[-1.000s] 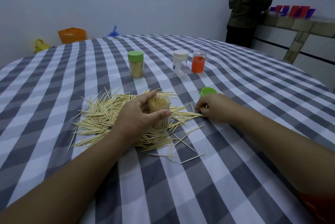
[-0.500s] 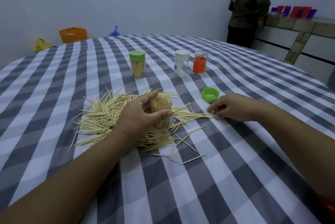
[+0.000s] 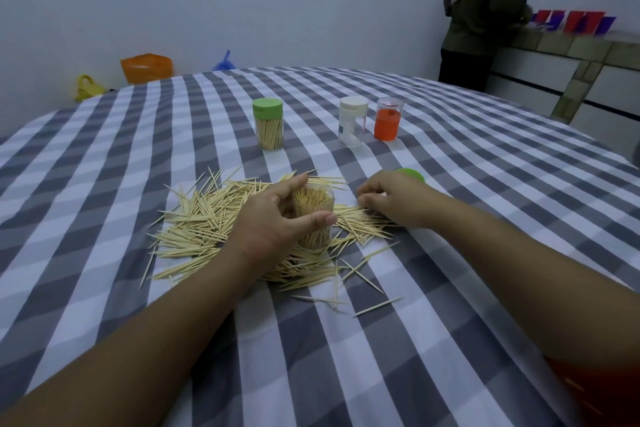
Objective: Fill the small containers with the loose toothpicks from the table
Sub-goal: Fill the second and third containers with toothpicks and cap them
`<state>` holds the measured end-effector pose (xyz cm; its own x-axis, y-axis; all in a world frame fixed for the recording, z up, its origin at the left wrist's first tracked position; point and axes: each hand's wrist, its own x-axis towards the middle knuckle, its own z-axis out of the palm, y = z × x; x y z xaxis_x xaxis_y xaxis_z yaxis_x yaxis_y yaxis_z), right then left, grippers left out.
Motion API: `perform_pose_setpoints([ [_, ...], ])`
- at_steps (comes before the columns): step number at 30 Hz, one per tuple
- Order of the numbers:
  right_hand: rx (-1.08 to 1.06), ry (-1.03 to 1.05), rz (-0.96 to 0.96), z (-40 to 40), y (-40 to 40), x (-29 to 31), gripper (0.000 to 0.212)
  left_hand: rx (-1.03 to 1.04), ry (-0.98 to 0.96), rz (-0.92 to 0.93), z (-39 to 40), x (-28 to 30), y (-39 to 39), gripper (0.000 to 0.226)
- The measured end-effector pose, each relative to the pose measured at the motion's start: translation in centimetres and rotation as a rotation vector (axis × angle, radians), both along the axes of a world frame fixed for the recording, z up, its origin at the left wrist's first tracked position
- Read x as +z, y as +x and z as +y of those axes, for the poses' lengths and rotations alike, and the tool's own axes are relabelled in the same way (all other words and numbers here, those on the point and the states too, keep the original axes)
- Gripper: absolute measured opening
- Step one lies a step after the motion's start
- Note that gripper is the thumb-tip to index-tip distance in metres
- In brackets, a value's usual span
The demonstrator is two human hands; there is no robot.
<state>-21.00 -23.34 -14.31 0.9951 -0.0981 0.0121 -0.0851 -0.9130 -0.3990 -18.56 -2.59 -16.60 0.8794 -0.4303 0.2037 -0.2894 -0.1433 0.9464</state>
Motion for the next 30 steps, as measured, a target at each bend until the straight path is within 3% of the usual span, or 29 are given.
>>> perform_pose_setpoints([
  [4,0.135,-0.111,0.071,0.5,0.3,-0.5,0.032,0.019,0.025,-0.028,0.0,0.1,-0.2,0.094],
  [12,0.161,0.003,0.191,-0.5,-1.8,0.6,0.033,0.011,0.028,-0.026,0.0,0.2,-0.1,0.098],
  [17,0.256,-0.093,0.355,-0.4,-3.1,1.4,0.077,0.012,0.035,-0.032,0.0,0.3,-0.4,0.093],
  [20,0.278,-0.170,0.376,0.0,-3.4,1.1,0.084,0.004,0.028,-0.033,0.0,0.3,-0.4,0.094],
  [23,0.246,-0.250,0.297,0.6,-3.4,0.7,0.074,0.000,0.015,-0.023,0.0,0.3,-0.2,0.096],
  [27,0.260,-0.413,0.181,1.4,-2.7,-0.1,0.037,0.001,0.018,-0.032,-0.1,0.2,-0.2,0.095],
  [30,0.260,-0.510,0.126,1.8,-2.3,-0.9,0.034,0.008,0.016,-0.037,-0.1,0.3,-0.2,0.095],
])
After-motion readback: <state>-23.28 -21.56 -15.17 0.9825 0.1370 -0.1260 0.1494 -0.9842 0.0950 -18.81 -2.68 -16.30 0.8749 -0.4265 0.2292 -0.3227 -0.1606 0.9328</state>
